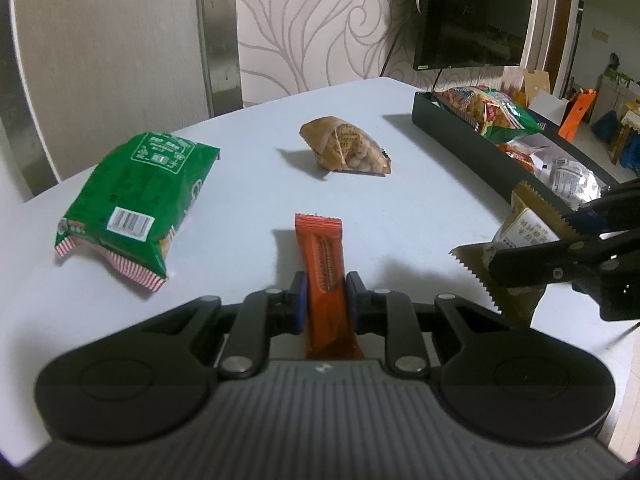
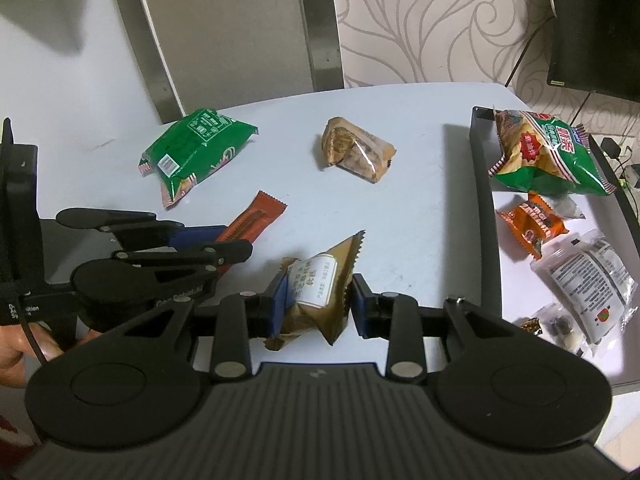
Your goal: Organize snacks
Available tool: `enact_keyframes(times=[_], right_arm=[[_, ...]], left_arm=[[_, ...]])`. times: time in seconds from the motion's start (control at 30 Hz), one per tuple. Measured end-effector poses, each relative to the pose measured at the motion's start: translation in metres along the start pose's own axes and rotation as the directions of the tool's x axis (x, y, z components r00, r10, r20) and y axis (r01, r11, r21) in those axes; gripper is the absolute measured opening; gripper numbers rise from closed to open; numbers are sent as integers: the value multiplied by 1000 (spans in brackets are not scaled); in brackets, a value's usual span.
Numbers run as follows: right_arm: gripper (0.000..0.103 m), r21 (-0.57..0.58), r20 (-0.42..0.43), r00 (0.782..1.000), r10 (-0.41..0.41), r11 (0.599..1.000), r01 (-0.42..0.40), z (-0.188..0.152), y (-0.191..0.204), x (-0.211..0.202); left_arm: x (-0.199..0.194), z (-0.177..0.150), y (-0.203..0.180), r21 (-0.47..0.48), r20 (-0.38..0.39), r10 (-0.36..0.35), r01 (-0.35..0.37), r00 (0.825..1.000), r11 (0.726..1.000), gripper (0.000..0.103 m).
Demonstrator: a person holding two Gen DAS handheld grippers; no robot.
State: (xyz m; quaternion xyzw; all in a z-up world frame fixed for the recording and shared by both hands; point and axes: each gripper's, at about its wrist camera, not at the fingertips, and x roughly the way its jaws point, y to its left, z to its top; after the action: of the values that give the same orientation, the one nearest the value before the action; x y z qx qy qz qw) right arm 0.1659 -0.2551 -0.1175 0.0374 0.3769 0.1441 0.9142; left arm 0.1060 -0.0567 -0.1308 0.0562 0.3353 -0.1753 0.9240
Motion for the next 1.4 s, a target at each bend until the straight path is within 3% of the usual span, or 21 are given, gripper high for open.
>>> enact_keyframes(times=[0.57,1.4], right_arm=[[38,19,7,999,42,999,-42,-8,-5,-14],[38,85,88,996,3,996,-11,-16,-50,-70]], left_arm=[[-5,-1,-12,-13,2,9,-9,1000,1000,23],[1,41,-72,49,65,-56,53,996,997,23]])
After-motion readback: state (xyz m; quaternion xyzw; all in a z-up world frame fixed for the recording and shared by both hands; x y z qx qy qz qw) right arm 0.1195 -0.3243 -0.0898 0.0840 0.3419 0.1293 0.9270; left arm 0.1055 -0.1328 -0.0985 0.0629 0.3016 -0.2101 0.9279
